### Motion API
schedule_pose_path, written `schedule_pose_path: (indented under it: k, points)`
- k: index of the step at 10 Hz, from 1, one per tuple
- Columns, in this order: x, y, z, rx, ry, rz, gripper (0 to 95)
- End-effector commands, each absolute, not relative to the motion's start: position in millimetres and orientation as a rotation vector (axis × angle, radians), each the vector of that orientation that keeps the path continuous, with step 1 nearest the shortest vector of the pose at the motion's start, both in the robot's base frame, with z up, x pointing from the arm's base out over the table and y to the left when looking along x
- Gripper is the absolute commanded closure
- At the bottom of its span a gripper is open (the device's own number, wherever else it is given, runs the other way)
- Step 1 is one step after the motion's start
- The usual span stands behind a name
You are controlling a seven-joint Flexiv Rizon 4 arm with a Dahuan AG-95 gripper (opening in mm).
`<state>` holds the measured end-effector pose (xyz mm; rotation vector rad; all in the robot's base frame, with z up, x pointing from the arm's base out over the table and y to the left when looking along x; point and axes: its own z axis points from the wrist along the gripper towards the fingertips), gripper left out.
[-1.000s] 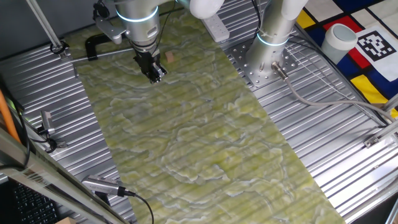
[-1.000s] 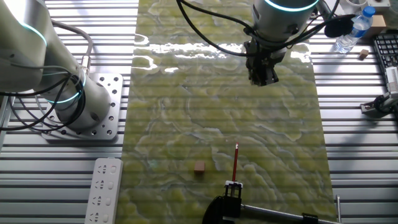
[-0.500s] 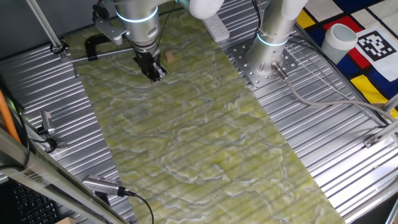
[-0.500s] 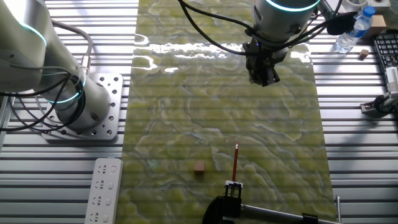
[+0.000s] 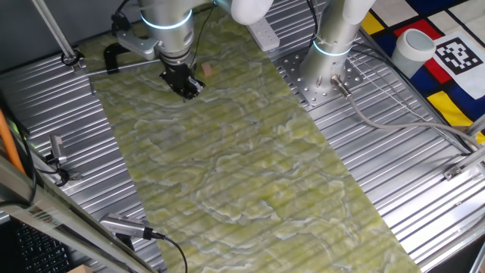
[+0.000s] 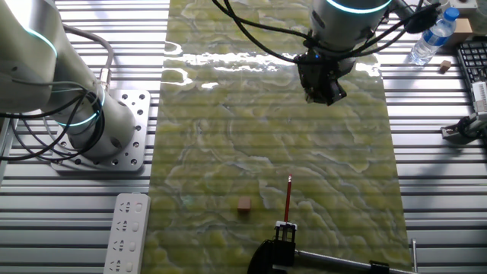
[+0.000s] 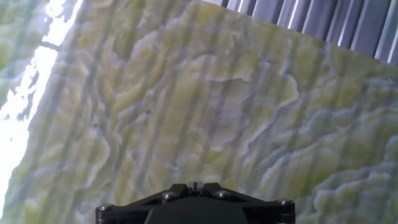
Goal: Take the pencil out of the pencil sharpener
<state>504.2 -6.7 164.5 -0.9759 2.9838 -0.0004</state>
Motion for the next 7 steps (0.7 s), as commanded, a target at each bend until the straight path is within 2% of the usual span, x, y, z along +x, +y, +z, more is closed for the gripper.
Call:
schedule_pose_path:
  k: [1,7]
  points:
    - [512,-33,158,-1.233,2.887,-0.004,95.0]
    - [507,-102,141,-1.54,2.753,-0.05,95.0]
